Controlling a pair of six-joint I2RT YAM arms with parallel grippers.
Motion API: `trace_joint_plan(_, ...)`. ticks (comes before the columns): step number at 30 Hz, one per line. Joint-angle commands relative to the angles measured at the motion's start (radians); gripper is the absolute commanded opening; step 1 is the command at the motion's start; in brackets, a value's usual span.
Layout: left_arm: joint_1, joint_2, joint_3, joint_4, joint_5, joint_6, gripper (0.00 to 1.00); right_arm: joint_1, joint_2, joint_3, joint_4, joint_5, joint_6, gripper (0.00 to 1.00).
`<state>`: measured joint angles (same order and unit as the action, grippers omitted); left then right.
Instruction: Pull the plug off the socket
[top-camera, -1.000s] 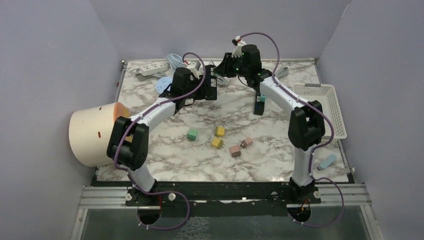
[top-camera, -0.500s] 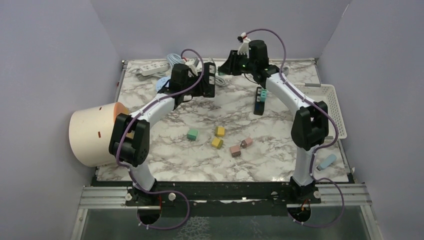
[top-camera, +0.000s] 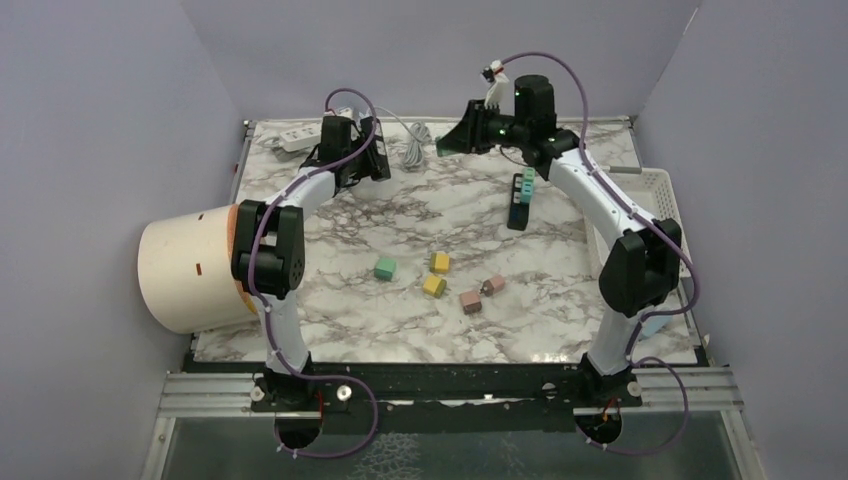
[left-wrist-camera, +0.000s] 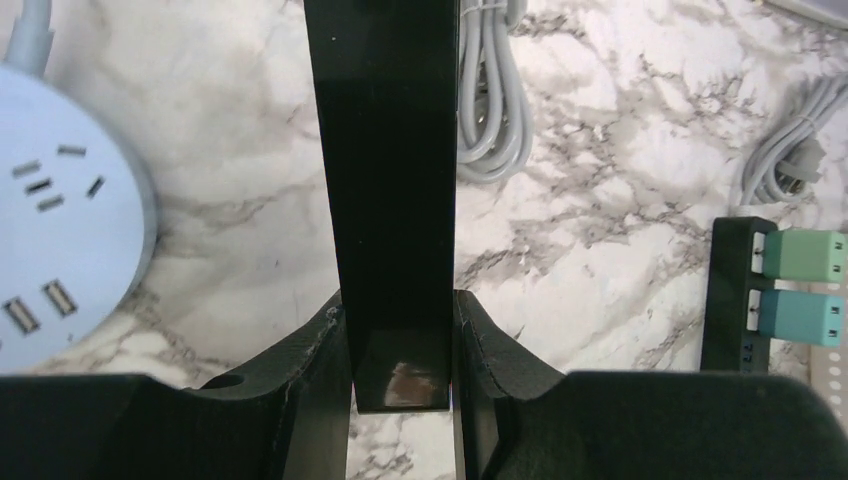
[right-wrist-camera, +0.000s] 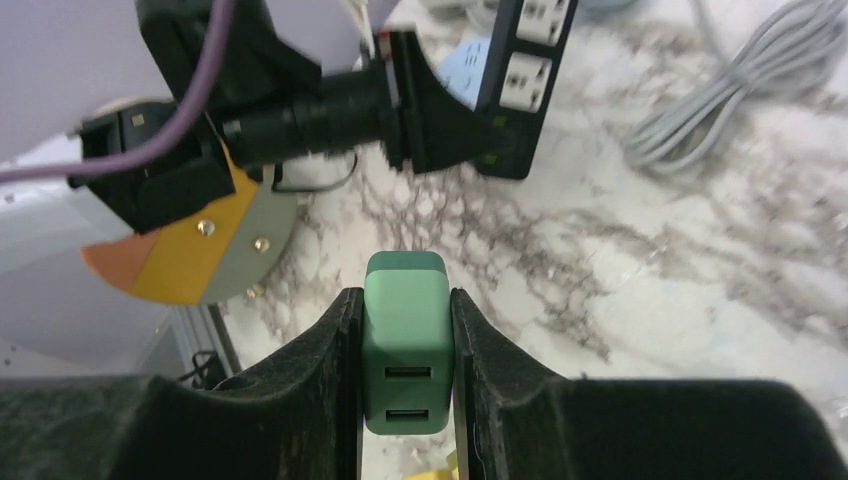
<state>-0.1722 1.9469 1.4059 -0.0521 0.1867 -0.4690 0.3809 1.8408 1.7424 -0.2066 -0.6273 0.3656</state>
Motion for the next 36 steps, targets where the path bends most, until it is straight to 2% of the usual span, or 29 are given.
trace_joint_plan(1, 0.036, 0.075, 0.126, 0.053, 0.066, 0.053, 0.0, 0.063, -0.015, -0.12, -0.023, -0.085, -0.012, 0.01)
trace_joint_plan(2, 0.045, 0.1, 0.161, 0.039, 0.071, 0.062, 0.01, 0.084, -0.018, -0.15, -0.012, -0.085, -0.012, 0.01)
trace_joint_plan(9, 0.104, 0.227, 0.371, -0.083, 0.133, 0.12, 0.43, 0.26, 0.028, -0.254, 0.069, -0.079, -0.013, 0.01)
trace_joint_plan(15, 0.135, 0.185, 0.355, -0.1, 0.125, 0.142, 0.61, 0.364, 0.225, -0.123, 0.093, -0.13, -0.016, 0.01)
trace_joint_plan(17, 0.147, 0.158, 0.341, -0.102, 0.125, 0.151, 0.94, 0.383, 0.301, -0.061, 0.081, -0.147, -0.025, 0.01)
trace_joint_plan(18, 0.151, 0.146, 0.336, -0.114, 0.126, 0.157, 0.98, 0.39, 0.338, -0.029, 0.072, -0.153, -0.03, 0.01)
trace_joint_plan(22, 0.17, 0.075, 0.29, -0.135, 0.117, 0.167, 0.99, 0.415, 0.458, 0.065, 0.057, -0.163, -0.039, 0.01)
trace_joint_plan(28, 0.198, -0.076, 0.2, -0.132, 0.087, 0.167, 0.99, 0.427, 0.556, 0.154, 0.019, -0.157, -0.065, 0.02)
trace_joint_plan(29, 0.201, -0.094, 0.198, -0.139, 0.088, 0.166, 0.99, 0.427, 0.565, 0.165, 0.005, -0.157, -0.074, 0.07)
trace_joint_plan(30, 0.206, -0.145, 0.182, -0.143, 0.087, 0.16, 0.99, 0.429, 0.581, 0.179, -0.043, -0.151, -0.107, 0.18)
trace_joint_plan(31, 0.206, -0.16, 0.177, -0.143, 0.088, 0.158, 0.99, 0.429, 0.583, 0.183, -0.059, -0.144, -0.119, 0.24)
trace_joint_plan(36, 0.208, -0.199, 0.174, -0.139, 0.103, 0.146, 0.99, 0.431, 0.585, 0.239, -0.193, -0.068, -0.217, 0.47)
